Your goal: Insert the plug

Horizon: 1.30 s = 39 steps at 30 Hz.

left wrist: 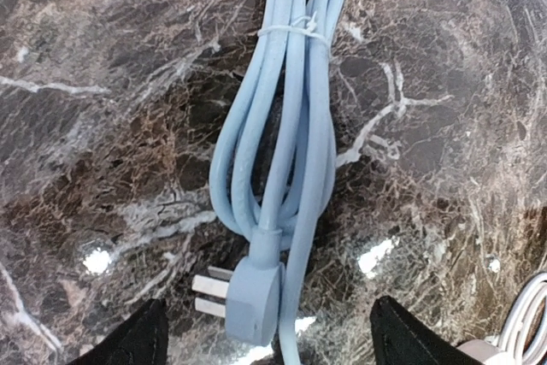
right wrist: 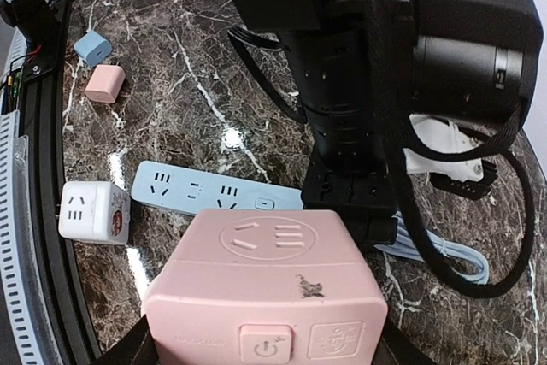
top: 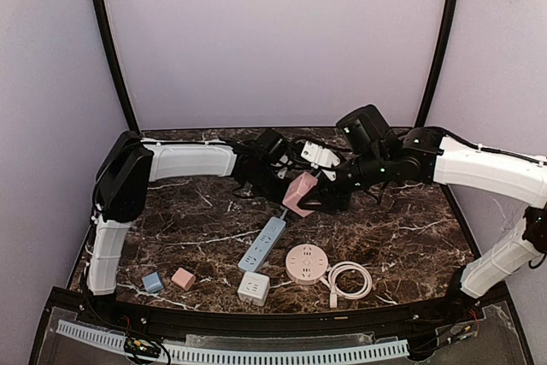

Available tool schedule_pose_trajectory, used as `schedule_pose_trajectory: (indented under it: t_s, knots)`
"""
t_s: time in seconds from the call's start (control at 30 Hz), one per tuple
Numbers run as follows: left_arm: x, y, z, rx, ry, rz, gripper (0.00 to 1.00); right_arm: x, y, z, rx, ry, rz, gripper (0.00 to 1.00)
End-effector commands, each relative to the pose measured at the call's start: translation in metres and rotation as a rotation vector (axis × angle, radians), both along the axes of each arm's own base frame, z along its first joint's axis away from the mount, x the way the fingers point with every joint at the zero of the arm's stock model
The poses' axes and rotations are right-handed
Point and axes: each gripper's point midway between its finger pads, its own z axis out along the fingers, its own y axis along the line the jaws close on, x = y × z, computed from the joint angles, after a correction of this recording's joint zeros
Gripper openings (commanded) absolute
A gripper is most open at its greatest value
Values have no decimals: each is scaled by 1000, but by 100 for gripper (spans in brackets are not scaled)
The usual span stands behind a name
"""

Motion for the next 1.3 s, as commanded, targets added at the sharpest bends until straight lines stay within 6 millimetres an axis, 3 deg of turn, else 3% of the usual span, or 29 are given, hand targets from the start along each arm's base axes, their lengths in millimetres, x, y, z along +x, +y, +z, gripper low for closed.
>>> schedule_pose_trajectory:
  t_s: [0.0, 0.33, 0.47, 0.5, 0.53, 0.57, 0.6, 0.77, 0.8, 0.9, 1.27]
  knots:
    - [5, 9, 61, -74, -91, 0, 83, -4, 6, 32, 83, -23, 5, 0]
    - [4, 40, 98, -114, -172, 52, 89, -7, 13, 26, 82, 19, 5, 0]
    - [10, 68, 105, -77, -238, 124, 89, -1, 18, 22, 67, 35, -22, 0]
    - [10, 80, 96, -52, -240, 147, 89, 1, 20, 20, 64, 41, -35, 0]
    - [12, 83, 108, -76, -271, 162, 89, 2, 22, 17, 60, 49, -46, 0]
    - [11, 96, 98, -49, -274, 183, 89, 4, 24, 14, 56, 59, -59, 0]
    - [13, 100, 113, -79, -323, 196, 88, 4, 26, 11, 50, 69, -71, 0]
    - [10, 149, 126, -58, -505, 280, 88, 6, 37, -1, 29, 112, -117, 0]
    - [16, 156, 137, -64, -577, 312, 89, 8, 39, -2, 25, 118, -130, 0]
    - [9, 183, 140, -65, -638, 367, 91, 15, 41, -11, -8, 135, -178, 0]
    - [-14, 235, 132, -56, -730, 456, 99, 16, 57, -51, -117, 267, -213, 0]
